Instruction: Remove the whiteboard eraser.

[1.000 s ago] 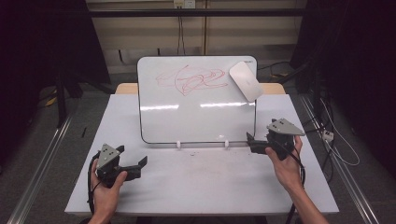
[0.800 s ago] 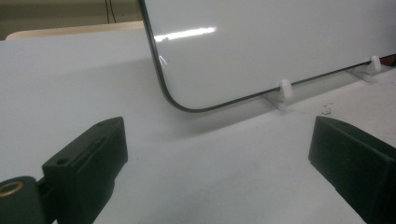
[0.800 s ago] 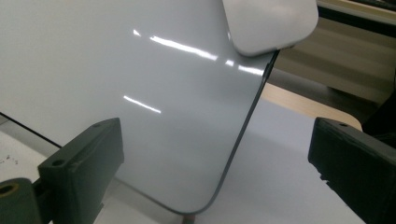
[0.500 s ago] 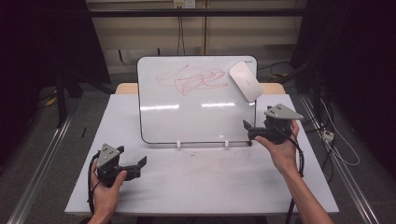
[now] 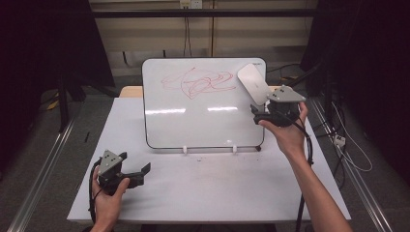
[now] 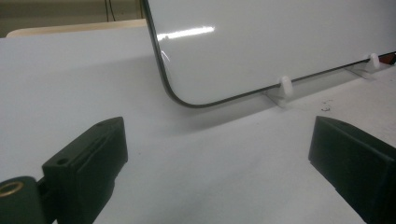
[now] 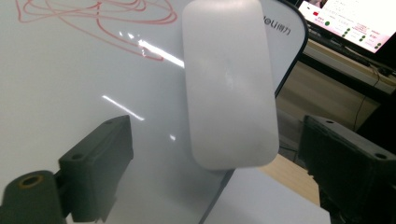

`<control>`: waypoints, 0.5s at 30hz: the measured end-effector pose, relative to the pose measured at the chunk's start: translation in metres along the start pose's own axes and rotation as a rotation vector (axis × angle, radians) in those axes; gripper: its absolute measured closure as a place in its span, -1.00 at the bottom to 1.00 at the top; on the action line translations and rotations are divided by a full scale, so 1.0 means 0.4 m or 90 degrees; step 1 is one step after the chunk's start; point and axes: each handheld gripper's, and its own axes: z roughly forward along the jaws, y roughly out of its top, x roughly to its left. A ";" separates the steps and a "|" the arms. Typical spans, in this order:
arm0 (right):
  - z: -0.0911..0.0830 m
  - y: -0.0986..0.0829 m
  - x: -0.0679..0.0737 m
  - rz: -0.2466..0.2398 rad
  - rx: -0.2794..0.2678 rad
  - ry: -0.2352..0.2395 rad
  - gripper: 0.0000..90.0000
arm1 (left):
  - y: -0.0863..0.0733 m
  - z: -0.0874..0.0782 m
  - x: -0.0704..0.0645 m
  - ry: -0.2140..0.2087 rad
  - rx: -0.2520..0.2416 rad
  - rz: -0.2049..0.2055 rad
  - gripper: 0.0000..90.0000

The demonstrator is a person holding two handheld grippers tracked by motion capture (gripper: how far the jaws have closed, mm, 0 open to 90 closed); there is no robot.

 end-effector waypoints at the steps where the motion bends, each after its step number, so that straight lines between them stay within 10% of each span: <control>1: 0.013 0.015 -0.005 -0.012 0.004 -0.012 -0.75 | 0.001 0.000 0.000 -0.001 0.000 0.000 -0.90; 15: 0.096 0.073 -0.020 -0.062 0.035 -0.033 -0.57 | -0.001 0.003 -0.002 -0.004 -0.001 -0.003 -0.90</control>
